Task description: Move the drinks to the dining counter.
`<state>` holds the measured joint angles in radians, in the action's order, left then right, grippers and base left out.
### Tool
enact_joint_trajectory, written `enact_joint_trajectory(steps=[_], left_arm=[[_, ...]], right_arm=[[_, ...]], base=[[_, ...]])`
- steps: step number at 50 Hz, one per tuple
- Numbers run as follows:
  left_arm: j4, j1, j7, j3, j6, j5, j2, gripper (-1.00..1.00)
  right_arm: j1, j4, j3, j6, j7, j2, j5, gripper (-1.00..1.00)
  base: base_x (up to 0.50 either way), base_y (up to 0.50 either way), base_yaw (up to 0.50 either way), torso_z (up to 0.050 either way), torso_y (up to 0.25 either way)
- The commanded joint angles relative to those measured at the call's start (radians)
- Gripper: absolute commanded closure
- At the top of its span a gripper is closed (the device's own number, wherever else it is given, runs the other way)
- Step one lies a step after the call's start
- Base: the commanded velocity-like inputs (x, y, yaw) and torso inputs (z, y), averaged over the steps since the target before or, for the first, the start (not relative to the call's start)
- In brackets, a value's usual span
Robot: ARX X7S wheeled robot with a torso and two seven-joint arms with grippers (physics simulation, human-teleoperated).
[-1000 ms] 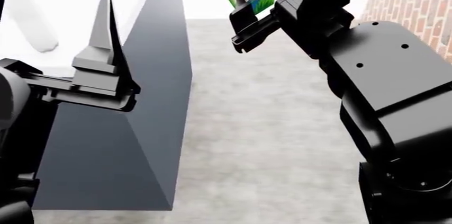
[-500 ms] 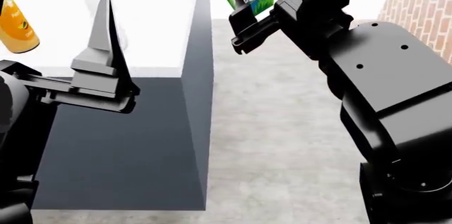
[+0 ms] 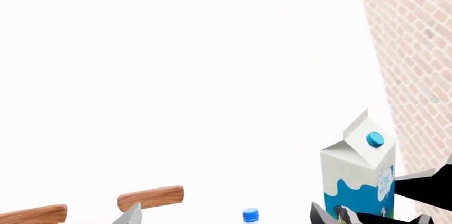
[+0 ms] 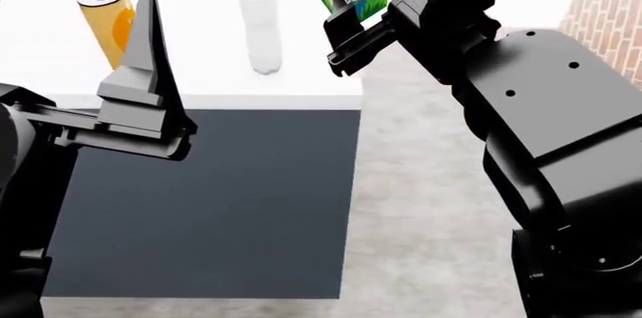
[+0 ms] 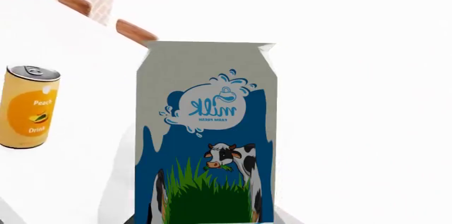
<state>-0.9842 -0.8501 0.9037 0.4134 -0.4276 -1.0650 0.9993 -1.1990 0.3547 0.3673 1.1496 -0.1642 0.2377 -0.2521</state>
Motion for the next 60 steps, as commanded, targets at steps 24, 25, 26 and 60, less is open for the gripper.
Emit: enact_joint_trajectory(steps=[24,25,26,60], left_arm=[[-0.001,-0.006,0.004,0.015,0.000,0.003,0.001,-1.00],[-0.001,-0.007,0.004,0.016,0.000,0.003,0.001,-1.00],[-0.002,-0.006,0.004,0.015,0.001,0.003,0.002,-1.00],[0.002,-0.006,0.002,0.022,0.013,0.007,0.009,-1.00]], right_arm=[[0.001,0.008,-0.004,-0.009,0.008,0.009,0.006,1.00],[0.002,0.008,-0.004,-0.009,0.008,0.009,0.005,1.00],[0.001,0.007,-0.003,-0.008,0.008,0.009,0.005,1.00],[-0.003,0.001,0.010,-0.011,0.016,0.013,-0.007,1.00]], base=[[0.00,0.50,0.00,0.000,0.001],[0.00,0.50,0.00,0.000,0.000],[0.00,0.50,0.00,0.000,0.000],[0.00,0.50,0.00,0.000,0.000]])
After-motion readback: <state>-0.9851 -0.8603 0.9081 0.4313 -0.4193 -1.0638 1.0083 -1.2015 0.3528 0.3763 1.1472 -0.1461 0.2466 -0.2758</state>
